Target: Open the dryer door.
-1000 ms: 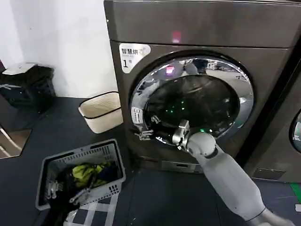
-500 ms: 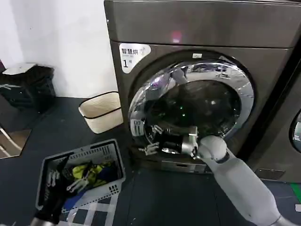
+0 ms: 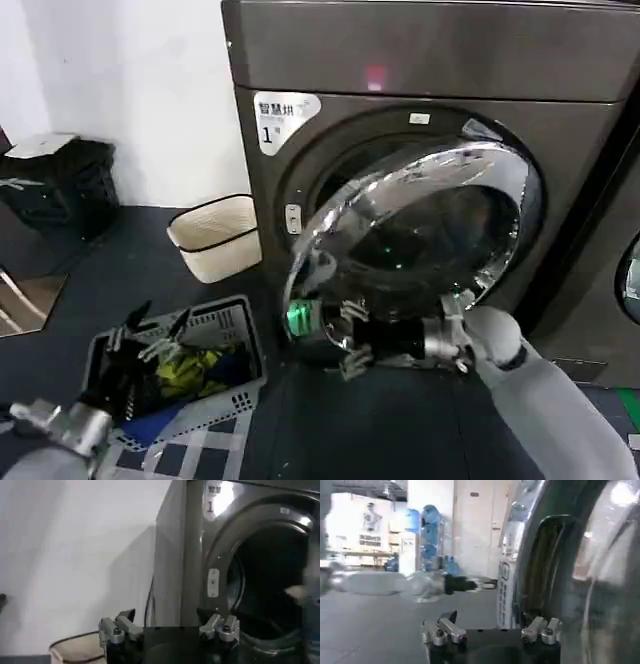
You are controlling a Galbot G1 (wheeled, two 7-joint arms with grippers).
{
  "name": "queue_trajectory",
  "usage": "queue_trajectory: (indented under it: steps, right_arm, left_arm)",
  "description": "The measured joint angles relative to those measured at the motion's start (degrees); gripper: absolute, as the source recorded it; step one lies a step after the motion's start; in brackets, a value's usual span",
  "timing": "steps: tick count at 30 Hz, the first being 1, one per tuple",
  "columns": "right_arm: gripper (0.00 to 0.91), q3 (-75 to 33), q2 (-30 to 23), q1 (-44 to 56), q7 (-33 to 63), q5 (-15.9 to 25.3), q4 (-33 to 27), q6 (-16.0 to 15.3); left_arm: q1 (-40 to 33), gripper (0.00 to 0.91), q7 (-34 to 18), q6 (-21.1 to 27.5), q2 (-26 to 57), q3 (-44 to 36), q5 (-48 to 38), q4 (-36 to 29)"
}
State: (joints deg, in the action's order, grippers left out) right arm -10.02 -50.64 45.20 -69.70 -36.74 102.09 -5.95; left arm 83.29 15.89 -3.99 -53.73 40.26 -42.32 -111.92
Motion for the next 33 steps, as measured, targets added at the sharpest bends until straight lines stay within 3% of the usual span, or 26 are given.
queue_trajectory:
  steps: [9, 14, 29, 33]
  right_arm:
    - [0.907, -7.8, 3.5, 8.2, -5.4, -0.7, 4.4, 1.2]
    - [0.907, -13.1, 4.7, 14.0, -6.9, -0.5, 5.8, 2.7]
    - [0.907, -42.0, -1.0, 29.5, -9.4, -1.4, 0.0, 5.8]
    - [0.907, -50.2, -3.8, 32.5, -8.4, 2.3, -0.5, 6.3]
  left_arm:
    - [-10.3, 0.907, 9.6, -3.2, 7.6, -10.8, -4.3, 8.0]
    - [-17.5, 0.907, 11.8, -3.7, 8.8, -19.1, -9.5, 11.6]
    - [-33.5, 0.907, 16.8, -4.0, 7.9, -39.1, -11.7, 14.2]
    - [-37.3, 0.907, 17.7, -3.6, 6.5, -43.8, -12.0, 15.0]
